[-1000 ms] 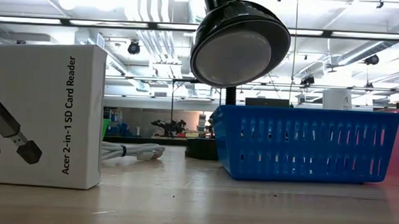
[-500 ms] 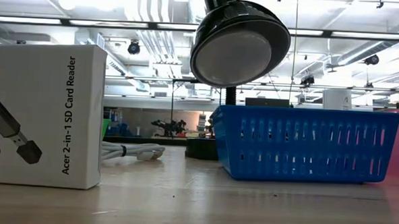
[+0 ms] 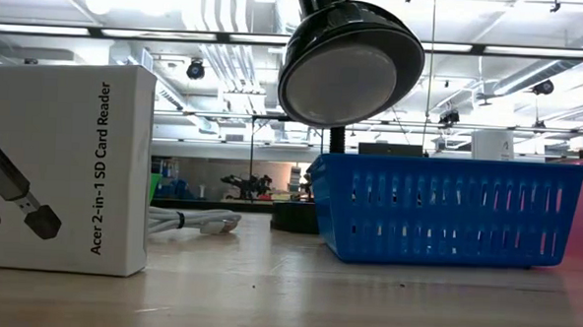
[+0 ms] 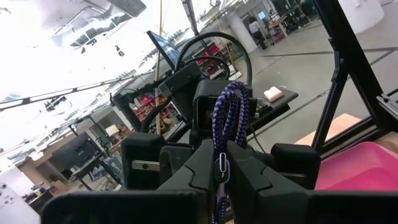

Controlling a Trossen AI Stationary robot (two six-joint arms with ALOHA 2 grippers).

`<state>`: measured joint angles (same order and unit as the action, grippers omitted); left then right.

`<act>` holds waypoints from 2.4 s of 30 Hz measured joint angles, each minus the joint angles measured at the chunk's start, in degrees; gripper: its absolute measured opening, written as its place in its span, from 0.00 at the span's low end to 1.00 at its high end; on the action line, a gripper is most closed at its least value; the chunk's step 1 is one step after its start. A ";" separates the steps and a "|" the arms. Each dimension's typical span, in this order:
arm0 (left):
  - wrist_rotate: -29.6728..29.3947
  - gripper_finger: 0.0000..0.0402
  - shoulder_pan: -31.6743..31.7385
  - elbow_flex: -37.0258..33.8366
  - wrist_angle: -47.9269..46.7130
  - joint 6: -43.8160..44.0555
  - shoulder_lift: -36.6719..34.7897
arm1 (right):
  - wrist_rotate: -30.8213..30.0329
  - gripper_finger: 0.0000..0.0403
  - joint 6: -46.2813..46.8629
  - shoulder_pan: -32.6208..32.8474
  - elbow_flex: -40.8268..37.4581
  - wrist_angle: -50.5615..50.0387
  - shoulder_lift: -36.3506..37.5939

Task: Pick and place items into bin
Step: Put the violet charger cable into the pink bin

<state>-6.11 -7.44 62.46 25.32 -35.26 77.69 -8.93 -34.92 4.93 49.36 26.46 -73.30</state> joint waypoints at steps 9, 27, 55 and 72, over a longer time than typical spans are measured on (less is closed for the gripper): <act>0.02 0.02 0.00 0.00 -0.04 0.01 0.00 | 0.07 0.27 -0.65 0.00 0.00 0.89 0.00; 0.09 0.02 0.37 -0.14 0.10 0.14 -0.07 | 0.48 0.19 -4.03 -0.14 0.07 2.93 -2.54; 0.00 0.02 0.37 -0.42 0.20 -0.01 -0.07 | -2.54 0.17 -4.05 -0.72 0.02 3.99 -3.13; -2.61 0.10 0.46 -0.46 -0.28 0.41 -0.04 | -9.34 0.04 -3.40 -0.70 0.02 4.06 -3.08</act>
<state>-8.71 -6.98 62.00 25.04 -34.85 77.65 -18.27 -38.33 4.23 49.39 30.53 -76.38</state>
